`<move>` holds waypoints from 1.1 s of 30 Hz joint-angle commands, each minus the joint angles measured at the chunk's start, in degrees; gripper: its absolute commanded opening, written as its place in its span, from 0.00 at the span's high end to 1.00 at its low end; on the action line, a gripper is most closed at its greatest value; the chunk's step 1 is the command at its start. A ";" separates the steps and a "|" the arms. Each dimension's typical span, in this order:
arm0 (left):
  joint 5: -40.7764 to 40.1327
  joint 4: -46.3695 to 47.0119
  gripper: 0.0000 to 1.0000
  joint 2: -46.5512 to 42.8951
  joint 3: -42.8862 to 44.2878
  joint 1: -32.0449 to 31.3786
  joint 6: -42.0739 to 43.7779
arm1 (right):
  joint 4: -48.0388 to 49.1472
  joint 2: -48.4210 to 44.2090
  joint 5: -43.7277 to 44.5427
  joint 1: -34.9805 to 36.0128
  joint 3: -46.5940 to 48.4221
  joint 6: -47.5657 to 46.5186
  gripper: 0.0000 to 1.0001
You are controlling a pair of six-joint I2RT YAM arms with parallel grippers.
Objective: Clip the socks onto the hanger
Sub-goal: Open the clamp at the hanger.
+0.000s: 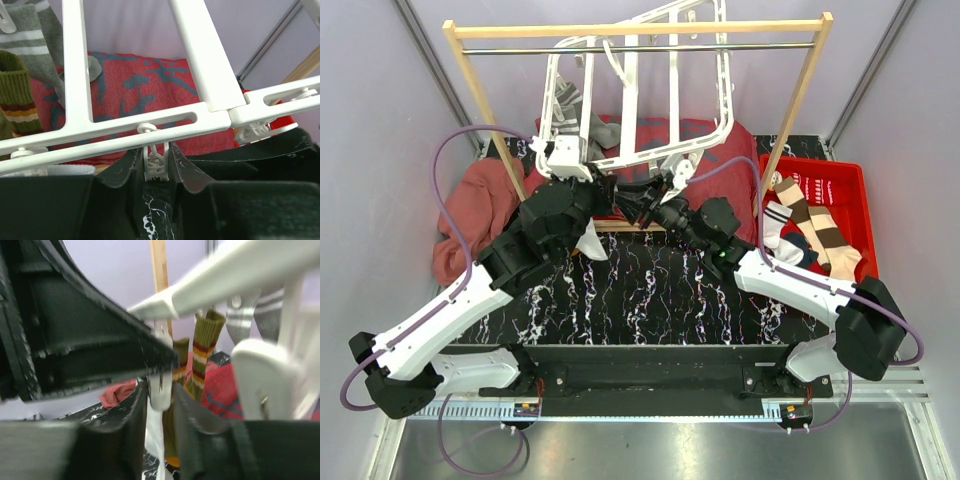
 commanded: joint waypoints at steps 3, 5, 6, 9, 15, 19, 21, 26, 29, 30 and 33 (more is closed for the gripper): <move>-3.12 4.87 1.00 -0.40 2.27 -0.04 4.91 | -8.70 -2.58 5.44 0.56 -3.11 1.53 0.44; -2.86 5.22 1.00 -0.23 1.74 0.05 6.05 | -11.43 -5.12 7.12 0.56 -4.77 2.59 0.34; -2.25 5.31 1.00 -0.23 1.56 0.05 6.41 | -14.84 -6.10 8.08 0.56 -5.39 3.38 0.31; -0.93 5.49 1.00 -0.14 0.95 0.05 7.73 | -24.57 -10.84 9.23 0.64 -8.03 5.48 0.24; 0.83 6.72 1.00 -0.49 -1.69 -0.04 8.79 | -52.10 -23.32 18.10 0.56 -10.76 11.64 0.16; 1.71 5.76 1.00 -0.58 -2.30 0.05 9.57 | -70.12 -28.60 24.78 0.38 -8.22 16.56 0.11; 2.50 5.23 1.00 -0.49 -2.48 0.14 10.02 | -79.09 -29.40 29.35 -0.67 -6.28 19.63 0.10; 4.08 4.61 1.00 -0.84 -3.71 0.14 9.58 | -92.10 -27.90 36.64 -7.07 -1.81 22.54 0.09; 4.78 5.05 1.00 -1.81 -4.76 0.05 9.40 | -94.75 -27.55 37.80 -11.65 -0.22 21.94 0.12; 5.13 5.14 1.00 -1.99 -4.85 0.14 9.58 | -94.94 -27.29 37.80 -15.92 -0.04 21.58 0.12; 5.14 4.96 1.00 -2.42 -4.59 0.14 10.10 | -94.50 -25.10 35.61 -26.90 0.66 19.65 0.14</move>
